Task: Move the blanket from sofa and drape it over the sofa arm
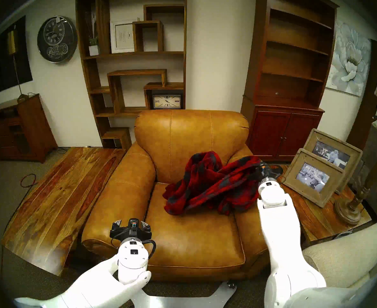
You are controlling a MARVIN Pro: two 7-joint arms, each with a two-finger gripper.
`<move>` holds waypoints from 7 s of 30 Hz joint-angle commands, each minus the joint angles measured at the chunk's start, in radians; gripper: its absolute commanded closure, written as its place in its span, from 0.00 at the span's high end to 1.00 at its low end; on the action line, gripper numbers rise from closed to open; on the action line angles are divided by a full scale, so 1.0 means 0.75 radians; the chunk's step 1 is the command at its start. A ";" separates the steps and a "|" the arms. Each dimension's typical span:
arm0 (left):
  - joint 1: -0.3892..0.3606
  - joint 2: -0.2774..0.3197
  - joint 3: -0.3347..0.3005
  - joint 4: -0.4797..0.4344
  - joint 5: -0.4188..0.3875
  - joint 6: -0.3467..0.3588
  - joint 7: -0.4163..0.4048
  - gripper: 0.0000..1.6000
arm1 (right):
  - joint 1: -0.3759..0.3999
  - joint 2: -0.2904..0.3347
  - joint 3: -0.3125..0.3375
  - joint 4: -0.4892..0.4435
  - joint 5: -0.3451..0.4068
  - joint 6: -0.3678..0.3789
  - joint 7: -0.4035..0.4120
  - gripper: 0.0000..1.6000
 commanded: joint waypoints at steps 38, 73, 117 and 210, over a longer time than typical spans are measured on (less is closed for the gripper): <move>-0.005 -0.003 0.000 -0.024 0.005 -0.003 0.007 1.00 | -0.070 0.319 0.589 0.083 0.325 0.795 0.409 0.00; -0.007 0.000 0.003 -0.019 0.002 -0.004 0.009 1.00 | -0.128 0.480 0.298 -0.194 0.339 0.754 1.025 1.00; -0.006 0.001 0.004 -0.026 0.002 -0.004 0.010 1.00 | -0.170 0.150 0.137 -0.926 0.313 0.850 0.909 1.00; -0.010 -0.006 0.002 -0.006 0.002 -0.007 0.012 1.00 | -0.174 0.252 0.388 -0.611 -0.145 1.099 0.521 0.00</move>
